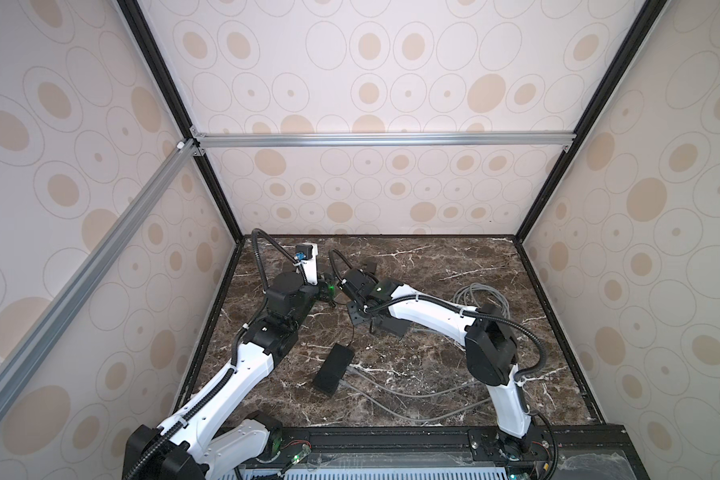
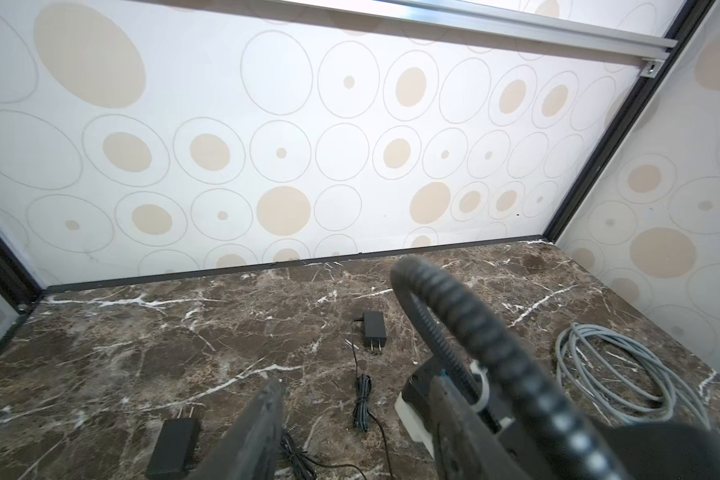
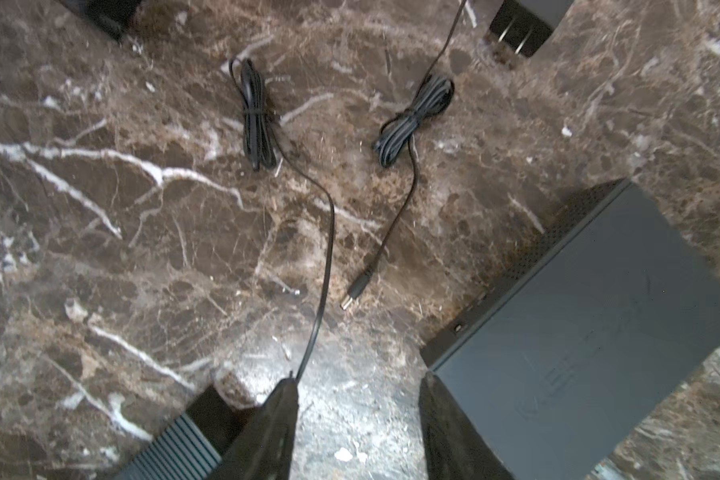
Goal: Insert the plug into the switch port
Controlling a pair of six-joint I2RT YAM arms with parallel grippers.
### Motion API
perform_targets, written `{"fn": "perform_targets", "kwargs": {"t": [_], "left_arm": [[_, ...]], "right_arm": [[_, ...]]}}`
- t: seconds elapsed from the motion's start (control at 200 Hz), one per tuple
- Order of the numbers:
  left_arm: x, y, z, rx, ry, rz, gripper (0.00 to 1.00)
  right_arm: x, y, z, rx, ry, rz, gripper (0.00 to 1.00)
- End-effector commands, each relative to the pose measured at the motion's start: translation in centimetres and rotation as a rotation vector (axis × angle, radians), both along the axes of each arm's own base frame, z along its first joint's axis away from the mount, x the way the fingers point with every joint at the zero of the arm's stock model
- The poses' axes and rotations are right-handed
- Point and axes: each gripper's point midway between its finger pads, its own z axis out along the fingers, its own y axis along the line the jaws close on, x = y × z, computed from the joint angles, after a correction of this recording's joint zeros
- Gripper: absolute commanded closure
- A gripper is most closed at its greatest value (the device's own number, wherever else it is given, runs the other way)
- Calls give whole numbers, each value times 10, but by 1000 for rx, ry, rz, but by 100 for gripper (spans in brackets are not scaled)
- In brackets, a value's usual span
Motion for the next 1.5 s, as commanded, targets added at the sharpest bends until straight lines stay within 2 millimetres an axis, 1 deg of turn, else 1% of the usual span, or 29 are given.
{"fn": "perform_targets", "kwargs": {"t": [0.0,0.105,0.17,0.23,0.26,0.445,0.535,0.695,0.805,0.92,1.005,1.035,1.09,1.325,1.496], "left_arm": [[2,8,25,-15,-78,40,34],[1,10,26,-19,-83,44,21],[0,9,25,-23,-86,40,15],[0,9,25,-26,-85,39,5],[1,8,23,-24,-81,38,2],[10,3,12,-13,-21,35,2],[11,-1,13,-17,-24,10,2],[10,-1,13,-1,-27,8,2],[11,1,11,16,-16,23,2],[14,2,8,27,-7,30,2],[15,1,7,31,-3,30,2],[15,2,6,34,-1,32,2],[15,3,7,37,-5,37,2],[14,4,9,40,-11,42,2],[15,4,9,39,-9,40,2]], "right_arm": [[16,-8,3,-50,-39,-84,48],[28,-4,3,-51,-77,-104,45],[33,0,2,-39,-78,-109,43],[37,3,-1,-36,-72,-118,43],[39,2,-3,-36,-65,-125,43],[41,11,-18,-21,-38,-105,41],[38,15,-24,-12,-11,-80,40],[37,11,-33,-3,30,-98,39],[38,6,-38,12,59,-121,43],[41,0,-39,20,73,-149,49],[41,1,-42,34,93,-154,52],[40,1,-44,37,101,-155,60],[39,0,-49,37,118,-164,64],[34,-3,-75,15,170,-194,64],[38,-7,-83,4,171,-214,65]]}}
